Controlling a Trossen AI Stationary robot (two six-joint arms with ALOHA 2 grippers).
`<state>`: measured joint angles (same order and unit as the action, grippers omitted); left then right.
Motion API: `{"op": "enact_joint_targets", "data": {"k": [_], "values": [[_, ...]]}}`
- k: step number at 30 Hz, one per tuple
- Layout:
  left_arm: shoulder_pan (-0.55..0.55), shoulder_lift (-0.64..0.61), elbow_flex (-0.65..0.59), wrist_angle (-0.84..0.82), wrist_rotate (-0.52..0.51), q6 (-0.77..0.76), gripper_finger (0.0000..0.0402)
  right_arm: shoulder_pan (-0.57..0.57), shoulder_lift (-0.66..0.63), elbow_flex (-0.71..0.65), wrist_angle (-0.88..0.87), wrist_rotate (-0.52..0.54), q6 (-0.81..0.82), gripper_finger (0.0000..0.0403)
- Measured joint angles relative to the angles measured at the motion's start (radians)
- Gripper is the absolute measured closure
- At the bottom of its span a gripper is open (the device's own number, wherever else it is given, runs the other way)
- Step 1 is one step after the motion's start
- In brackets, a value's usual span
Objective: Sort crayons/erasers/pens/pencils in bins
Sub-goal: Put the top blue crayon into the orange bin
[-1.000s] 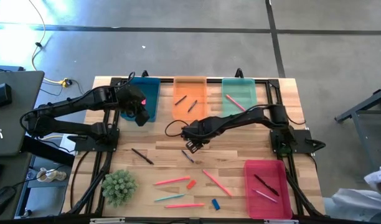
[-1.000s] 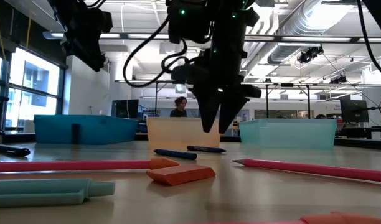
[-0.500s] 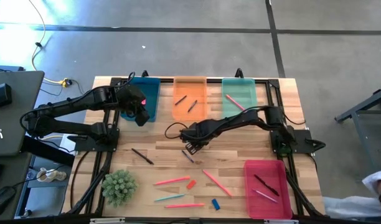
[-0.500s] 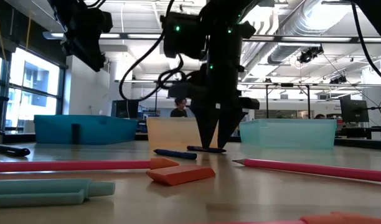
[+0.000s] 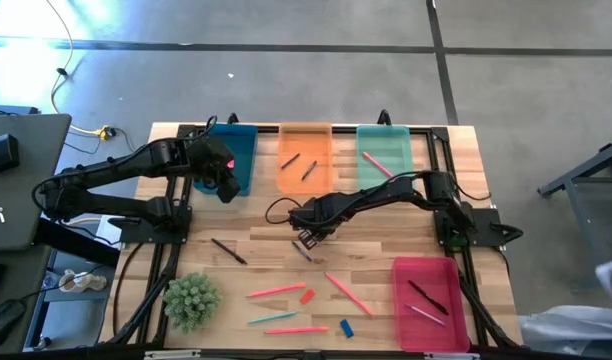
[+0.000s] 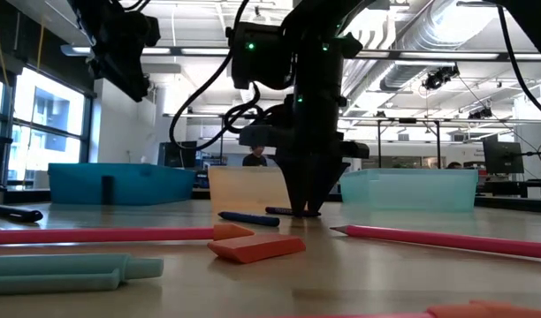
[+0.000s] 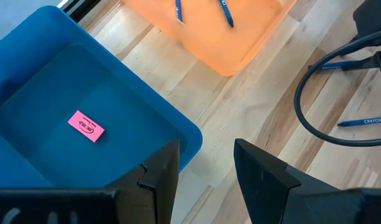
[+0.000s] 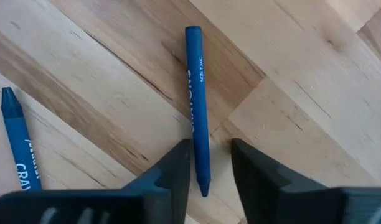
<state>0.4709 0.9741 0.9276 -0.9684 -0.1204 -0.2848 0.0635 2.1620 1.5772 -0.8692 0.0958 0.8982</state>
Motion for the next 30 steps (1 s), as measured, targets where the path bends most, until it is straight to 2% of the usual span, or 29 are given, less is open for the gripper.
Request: {"op": "enact_joint_targets", "data": {"k": [13,30], "values": [[0.000,0.000,0.000,0.000,-0.001,0.000,0.0261,0.000,0.000,0.000,-0.003,0.004,-0.045,0.0396],[0.000,0.000,0.000,-0.007,0.035,0.055,0.0261,0.005,0.003,0.008,-0.011,-0.031,-0.062,0.0399]]}}
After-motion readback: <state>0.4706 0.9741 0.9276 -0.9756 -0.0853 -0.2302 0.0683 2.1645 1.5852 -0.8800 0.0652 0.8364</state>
